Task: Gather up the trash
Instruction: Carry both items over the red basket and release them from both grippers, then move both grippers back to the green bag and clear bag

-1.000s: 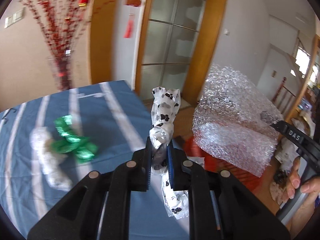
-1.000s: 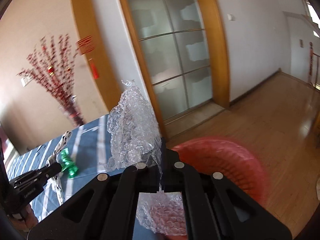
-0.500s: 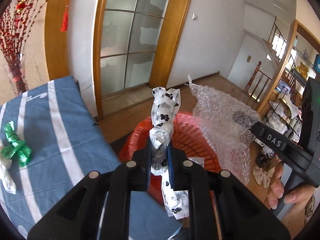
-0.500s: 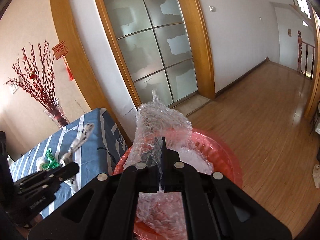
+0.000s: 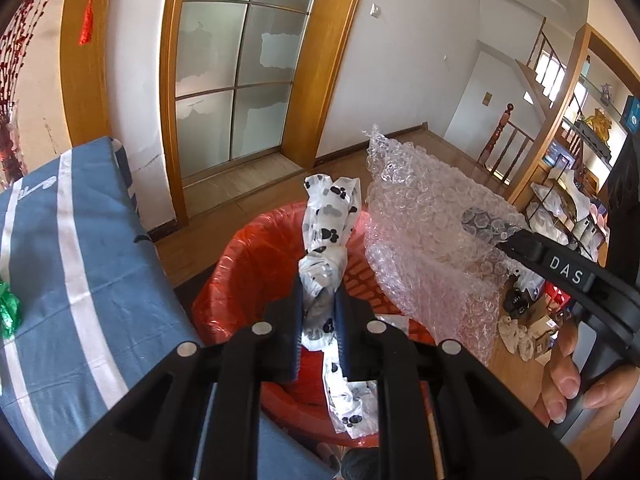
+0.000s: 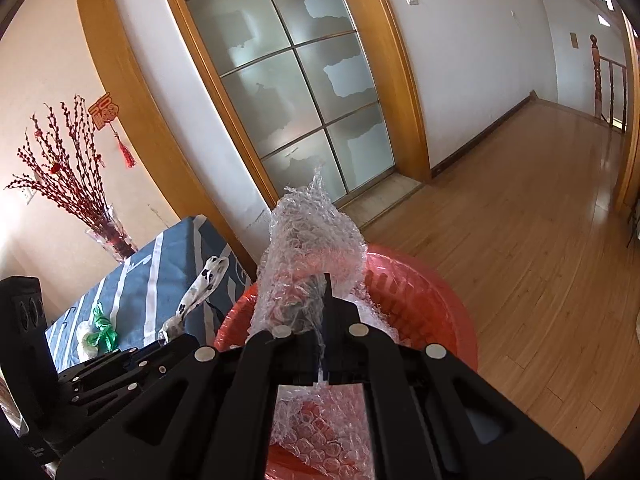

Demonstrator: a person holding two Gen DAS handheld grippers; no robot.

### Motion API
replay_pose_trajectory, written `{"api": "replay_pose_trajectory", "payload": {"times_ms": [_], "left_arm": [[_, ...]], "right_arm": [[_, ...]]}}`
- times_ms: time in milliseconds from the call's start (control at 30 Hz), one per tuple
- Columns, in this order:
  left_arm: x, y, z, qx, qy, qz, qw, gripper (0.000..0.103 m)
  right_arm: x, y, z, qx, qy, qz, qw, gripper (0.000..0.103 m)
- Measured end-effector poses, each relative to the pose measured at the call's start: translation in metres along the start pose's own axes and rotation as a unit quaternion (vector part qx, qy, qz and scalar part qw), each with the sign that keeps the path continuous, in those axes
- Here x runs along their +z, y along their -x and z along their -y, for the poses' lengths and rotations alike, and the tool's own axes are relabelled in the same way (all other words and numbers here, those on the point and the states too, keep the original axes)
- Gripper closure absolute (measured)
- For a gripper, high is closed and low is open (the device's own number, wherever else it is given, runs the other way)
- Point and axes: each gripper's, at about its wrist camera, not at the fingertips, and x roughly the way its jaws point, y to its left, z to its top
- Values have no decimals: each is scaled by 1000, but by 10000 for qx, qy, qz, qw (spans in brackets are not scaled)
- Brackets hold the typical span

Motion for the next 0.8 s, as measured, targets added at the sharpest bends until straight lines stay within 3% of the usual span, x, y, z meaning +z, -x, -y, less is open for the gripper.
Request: {"api": "replay_pose_trajectory", "payload": {"times_ms": [133, 167, 200, 267, 533, 800], "left_arm": [[-2, -7, 1, 18, -15, -84, 10000, 80], [-2, -9, 1, 59, -8, -102, 9999, 72], [-3, -10, 0, 86, 1, -106, 9999, 70], [-4, -12, -3, 143, 43, -132, 9998, 66], [-13, 2, -36, 514, 273, -83, 9983, 59], [-24, 54, -96, 1184, 570, 252, 9910, 52]], "right_arm": [[-1, -3, 7, 18, -80, -80, 9999, 99], [-1, -4, 7, 15, -97, -121, 9999, 91], [-2, -5, 9, 12, -115, -144, 9998, 76], [-4, -4, 12, -8, -164, -124, 9998, 60], [-8, 1, 18, -270, -64, -91, 9996, 59], [-10, 6, -23, -216, 546, 16, 9983, 59]]}}
